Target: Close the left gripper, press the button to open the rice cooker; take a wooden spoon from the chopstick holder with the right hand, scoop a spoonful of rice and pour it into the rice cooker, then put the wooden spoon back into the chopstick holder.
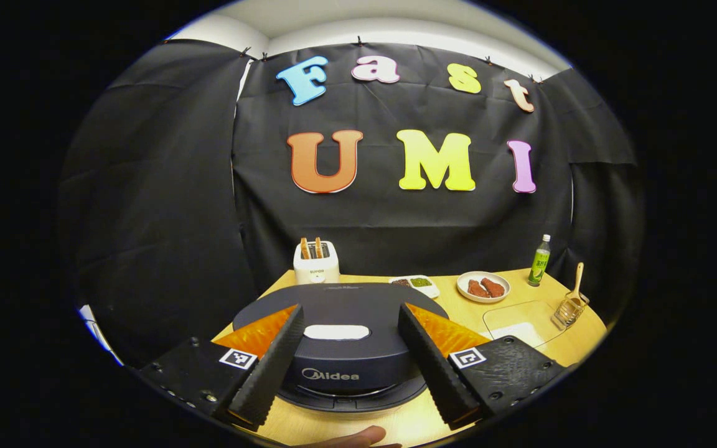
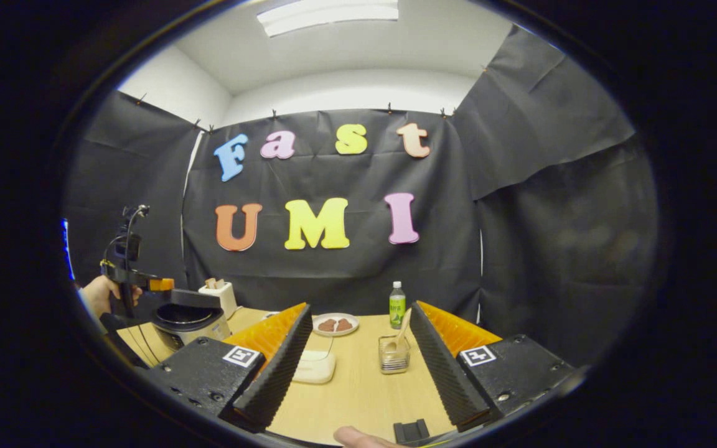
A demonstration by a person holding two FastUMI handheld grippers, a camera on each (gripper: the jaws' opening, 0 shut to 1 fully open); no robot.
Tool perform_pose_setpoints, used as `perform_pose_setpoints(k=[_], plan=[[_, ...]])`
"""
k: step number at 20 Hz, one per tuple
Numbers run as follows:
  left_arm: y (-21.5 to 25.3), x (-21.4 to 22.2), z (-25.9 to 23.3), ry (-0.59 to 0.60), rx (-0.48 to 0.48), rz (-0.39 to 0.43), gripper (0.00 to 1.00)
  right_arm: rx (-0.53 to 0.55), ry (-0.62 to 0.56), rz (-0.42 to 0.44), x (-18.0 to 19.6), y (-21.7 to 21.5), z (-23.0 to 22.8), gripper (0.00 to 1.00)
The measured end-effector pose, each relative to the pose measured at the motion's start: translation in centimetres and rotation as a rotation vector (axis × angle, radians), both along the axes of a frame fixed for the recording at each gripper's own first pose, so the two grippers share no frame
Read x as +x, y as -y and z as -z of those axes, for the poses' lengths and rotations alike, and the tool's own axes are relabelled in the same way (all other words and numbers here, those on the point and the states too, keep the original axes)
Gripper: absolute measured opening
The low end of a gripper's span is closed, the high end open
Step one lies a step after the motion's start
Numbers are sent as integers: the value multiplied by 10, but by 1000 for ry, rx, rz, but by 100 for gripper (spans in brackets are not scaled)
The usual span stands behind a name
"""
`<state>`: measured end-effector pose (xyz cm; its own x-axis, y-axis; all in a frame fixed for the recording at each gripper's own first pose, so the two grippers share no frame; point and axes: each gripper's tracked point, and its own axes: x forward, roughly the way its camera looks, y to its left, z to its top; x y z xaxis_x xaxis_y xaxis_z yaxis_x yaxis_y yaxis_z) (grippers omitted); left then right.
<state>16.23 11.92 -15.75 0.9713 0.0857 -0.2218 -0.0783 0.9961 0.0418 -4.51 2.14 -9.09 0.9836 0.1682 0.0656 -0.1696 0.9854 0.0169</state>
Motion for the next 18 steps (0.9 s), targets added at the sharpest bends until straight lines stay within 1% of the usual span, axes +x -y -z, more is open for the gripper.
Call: perform_pose_setpoints(k=[1,3,4,5,8,10,11,16,17,18], plan=[[-4,-3,5,-3,-6,-6,98,-5,4,-5,-2,-2,-1,100],[-5,-4,16,12,-7,-9,98,-6,6,-14,-5,-7,-1,100],[-5,-6,23,8,-8,-11,100,-4,4,-22,-6,-10,1,100],[-5,-7,31,-2,-4,-11,98,-2,1,-30,-7,-12,3,100],[-5,-7,50,-44,-17,-10,98,-4,-4,-44,-8,-14,6,100],[-7,-7,51,-26,-9,-14,100,-3,-4,-38,-8,-12,6,100],[-7,-6,53,-29,-16,-19,99,0,-4,-37,-8,-11,6,100],[-6,-4,54,2,-32,-26,99,0,-21,-36,-5,-10,15,100],[-6,-5,55,11,-28,-23,93,-1,-23,-35,-5,-9,15,100],[-6,-6,54,25,-29,-22,100,-2,-24,-36,-6,-9,15,100]])
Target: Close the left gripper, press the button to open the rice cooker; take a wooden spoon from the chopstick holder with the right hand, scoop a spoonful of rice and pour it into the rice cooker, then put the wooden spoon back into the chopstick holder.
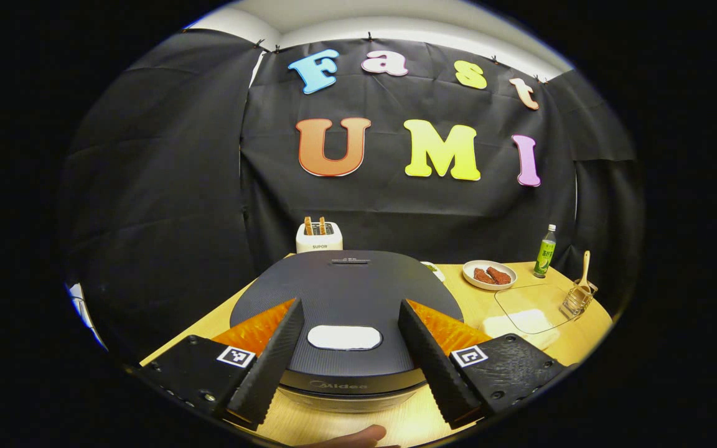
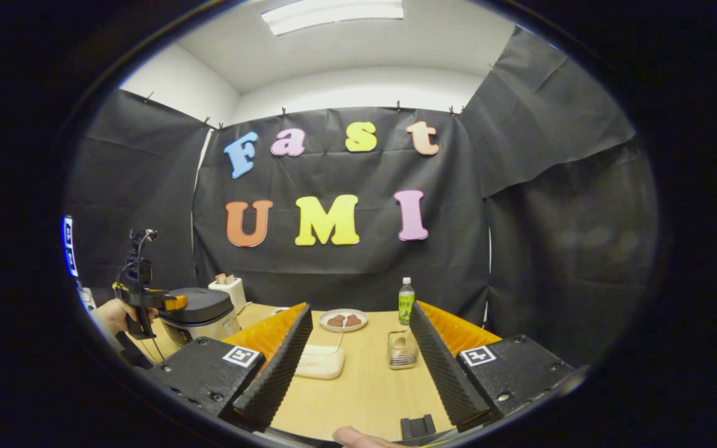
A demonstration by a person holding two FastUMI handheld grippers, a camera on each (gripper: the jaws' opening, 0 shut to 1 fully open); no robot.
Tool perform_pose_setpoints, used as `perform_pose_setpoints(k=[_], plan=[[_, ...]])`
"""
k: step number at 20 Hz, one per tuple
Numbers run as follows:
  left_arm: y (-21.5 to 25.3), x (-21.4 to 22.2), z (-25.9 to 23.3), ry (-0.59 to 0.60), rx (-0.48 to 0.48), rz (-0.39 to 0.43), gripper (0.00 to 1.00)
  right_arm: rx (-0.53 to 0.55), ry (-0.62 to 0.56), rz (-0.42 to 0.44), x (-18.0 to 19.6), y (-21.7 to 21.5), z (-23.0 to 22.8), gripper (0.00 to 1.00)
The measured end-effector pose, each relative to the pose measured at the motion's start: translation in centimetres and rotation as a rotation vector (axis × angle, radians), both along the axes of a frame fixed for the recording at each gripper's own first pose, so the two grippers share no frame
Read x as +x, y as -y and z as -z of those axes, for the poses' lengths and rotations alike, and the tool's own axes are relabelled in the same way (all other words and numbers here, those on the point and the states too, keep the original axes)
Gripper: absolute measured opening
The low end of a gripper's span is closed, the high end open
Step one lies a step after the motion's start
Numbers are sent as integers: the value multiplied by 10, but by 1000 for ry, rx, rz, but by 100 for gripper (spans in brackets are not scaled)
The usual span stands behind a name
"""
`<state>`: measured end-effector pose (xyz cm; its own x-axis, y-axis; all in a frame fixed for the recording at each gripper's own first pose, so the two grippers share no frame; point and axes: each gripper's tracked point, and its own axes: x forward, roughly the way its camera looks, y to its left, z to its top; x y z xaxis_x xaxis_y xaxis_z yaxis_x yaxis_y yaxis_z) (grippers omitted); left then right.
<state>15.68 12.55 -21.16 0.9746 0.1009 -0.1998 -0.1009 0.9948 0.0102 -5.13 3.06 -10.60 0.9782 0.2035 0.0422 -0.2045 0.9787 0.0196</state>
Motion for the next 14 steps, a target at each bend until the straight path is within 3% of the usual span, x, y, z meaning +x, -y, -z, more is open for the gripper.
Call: perform_pose_setpoints(k=[5,7,9,14], plan=[[2,-5,8,22,-49,18,97,-10,9,-13,-4,-3,-1,100],[3,-3,7,49,-33,20,100,-8,7,-12,-3,-2,-1,100],[4,-3,5,54,4,21,96,-9,0,-11,-2,-2,1,100],[5,-13,-4,-13,34,-16,94,9,-9,-3,4,2,4,100]])
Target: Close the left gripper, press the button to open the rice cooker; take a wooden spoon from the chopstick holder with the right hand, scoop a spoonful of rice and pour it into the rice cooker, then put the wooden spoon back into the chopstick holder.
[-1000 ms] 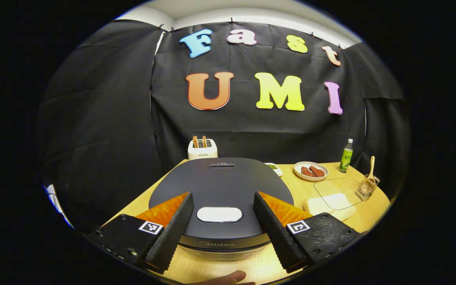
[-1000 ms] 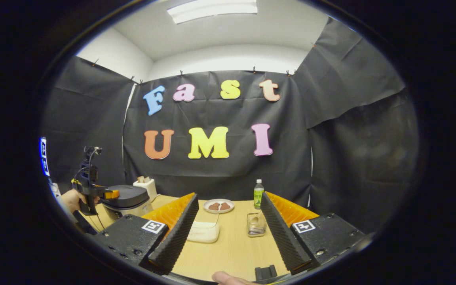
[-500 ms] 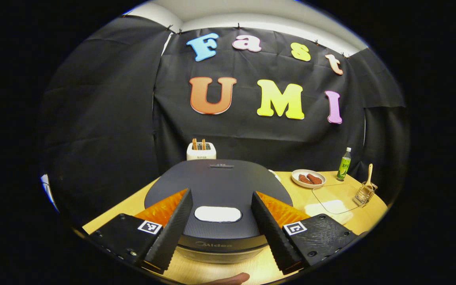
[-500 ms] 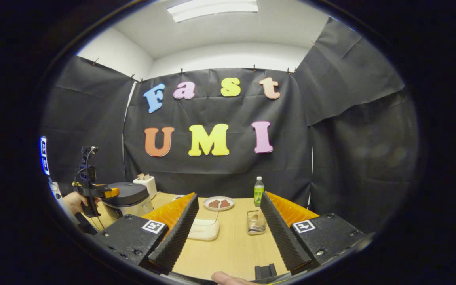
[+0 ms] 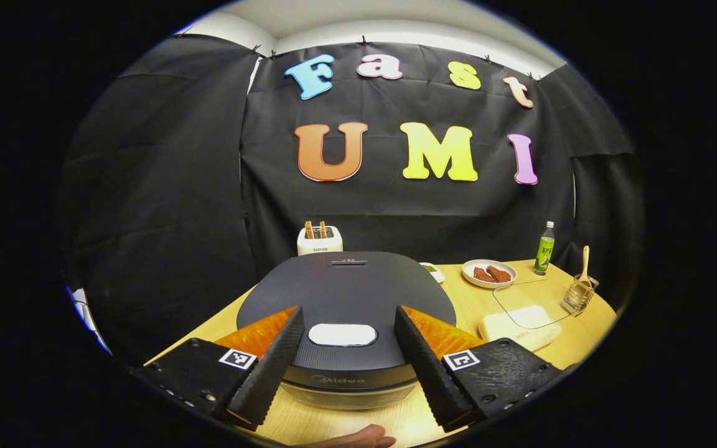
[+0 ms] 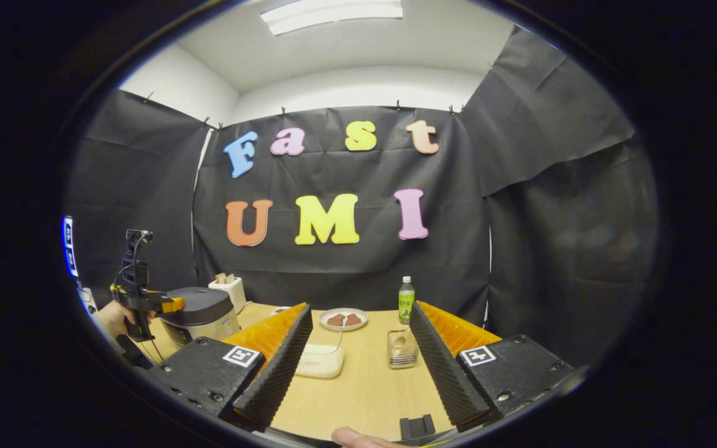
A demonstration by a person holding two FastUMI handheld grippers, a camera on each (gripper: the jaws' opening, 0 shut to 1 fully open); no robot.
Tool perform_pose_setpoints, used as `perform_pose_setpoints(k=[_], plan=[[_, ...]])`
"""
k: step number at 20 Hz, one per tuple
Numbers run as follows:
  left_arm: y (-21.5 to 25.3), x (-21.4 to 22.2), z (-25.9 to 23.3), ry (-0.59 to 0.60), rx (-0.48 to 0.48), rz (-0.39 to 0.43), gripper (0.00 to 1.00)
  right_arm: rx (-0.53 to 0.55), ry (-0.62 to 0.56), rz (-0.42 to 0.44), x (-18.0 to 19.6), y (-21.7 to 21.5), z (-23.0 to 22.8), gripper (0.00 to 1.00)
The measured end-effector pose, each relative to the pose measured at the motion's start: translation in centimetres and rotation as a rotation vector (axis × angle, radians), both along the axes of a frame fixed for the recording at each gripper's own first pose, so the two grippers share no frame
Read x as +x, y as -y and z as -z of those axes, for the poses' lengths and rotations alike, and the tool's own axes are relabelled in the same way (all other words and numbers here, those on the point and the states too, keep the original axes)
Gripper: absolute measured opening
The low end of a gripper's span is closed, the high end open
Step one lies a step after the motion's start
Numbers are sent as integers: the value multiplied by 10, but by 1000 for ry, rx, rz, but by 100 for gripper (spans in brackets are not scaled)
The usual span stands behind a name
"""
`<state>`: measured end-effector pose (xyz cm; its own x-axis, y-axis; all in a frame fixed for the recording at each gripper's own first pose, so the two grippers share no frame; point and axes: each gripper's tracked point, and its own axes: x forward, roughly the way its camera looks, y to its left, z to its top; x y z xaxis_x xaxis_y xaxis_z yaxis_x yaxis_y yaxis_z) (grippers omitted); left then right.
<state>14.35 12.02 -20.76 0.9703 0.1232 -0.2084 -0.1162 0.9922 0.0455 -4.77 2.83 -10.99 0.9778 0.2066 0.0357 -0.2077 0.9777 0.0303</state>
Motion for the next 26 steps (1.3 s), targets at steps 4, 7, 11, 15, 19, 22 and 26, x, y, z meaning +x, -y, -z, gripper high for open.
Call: perform_pose_setpoints(k=[4,7,11,15,19,22,26], plan=[[12,-13,-32,42,-10,-7,94,3,-9,3,2,3,2,100],[24,-28,-40,22,-6,-9,94,1,-4,9,1,6,1,100],[49,-62,-65,47,-7,21,94,5,-11,4,2,4,4,100],[65,-98,-88,97,-51,13,94,8,-20,-9,2,0,5,100],[79,-137,-112,181,-44,24,94,-2,-13,-3,0,-1,3,100],[93,-160,-108,172,-41,19,94,-5,-23,1,0,-2,5,100],[109,-177,-106,165,3,17,95,-27,-32,14,-1,-1,3,100]])
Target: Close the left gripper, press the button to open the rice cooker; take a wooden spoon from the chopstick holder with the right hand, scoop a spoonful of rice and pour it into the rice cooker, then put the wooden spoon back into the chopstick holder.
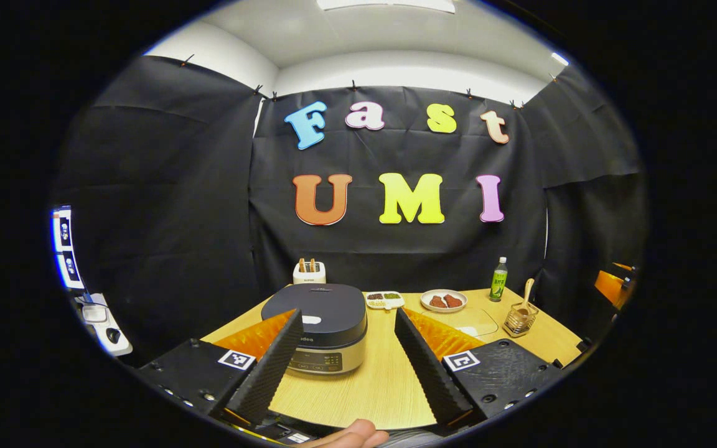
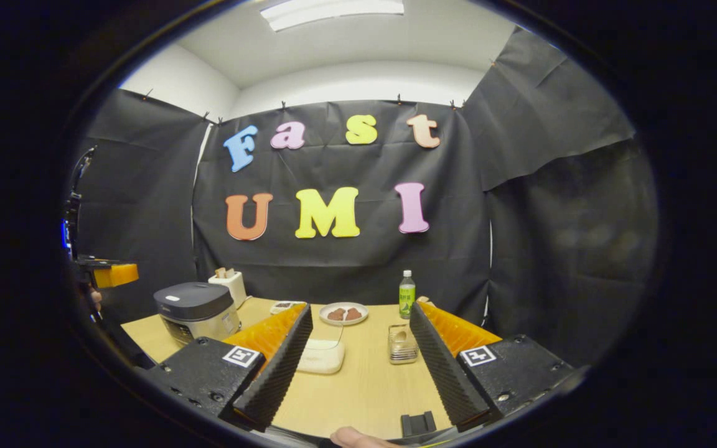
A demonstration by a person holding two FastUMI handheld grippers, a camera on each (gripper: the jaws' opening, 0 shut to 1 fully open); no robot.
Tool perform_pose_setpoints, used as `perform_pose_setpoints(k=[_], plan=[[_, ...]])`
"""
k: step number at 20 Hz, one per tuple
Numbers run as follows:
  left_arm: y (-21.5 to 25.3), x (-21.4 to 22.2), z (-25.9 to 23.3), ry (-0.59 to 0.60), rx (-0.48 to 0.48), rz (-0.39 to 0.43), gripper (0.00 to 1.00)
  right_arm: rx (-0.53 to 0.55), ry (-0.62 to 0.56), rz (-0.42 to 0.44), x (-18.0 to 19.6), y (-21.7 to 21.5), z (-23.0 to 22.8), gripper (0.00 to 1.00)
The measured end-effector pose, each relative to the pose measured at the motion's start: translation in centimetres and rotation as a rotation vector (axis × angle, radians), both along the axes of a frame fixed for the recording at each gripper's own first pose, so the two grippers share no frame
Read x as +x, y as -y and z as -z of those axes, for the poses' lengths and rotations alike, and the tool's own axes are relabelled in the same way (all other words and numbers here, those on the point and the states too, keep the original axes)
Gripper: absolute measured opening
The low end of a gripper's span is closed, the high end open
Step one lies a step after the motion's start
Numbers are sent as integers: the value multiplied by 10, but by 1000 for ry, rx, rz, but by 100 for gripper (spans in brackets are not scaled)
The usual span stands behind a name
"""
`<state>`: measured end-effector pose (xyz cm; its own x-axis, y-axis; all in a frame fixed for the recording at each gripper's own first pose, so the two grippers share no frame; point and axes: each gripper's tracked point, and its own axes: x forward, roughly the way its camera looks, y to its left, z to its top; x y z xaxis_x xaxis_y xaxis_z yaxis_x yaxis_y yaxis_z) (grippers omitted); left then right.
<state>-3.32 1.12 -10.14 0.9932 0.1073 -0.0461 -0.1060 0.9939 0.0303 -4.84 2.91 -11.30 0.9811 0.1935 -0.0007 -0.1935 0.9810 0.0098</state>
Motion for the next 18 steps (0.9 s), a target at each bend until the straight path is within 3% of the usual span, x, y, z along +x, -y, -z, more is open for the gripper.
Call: perform_pose_setpoints(k=[18], plan=[[40,-38,-2,54,33,27,96,-38,3,29,-26,6,-22,100]])
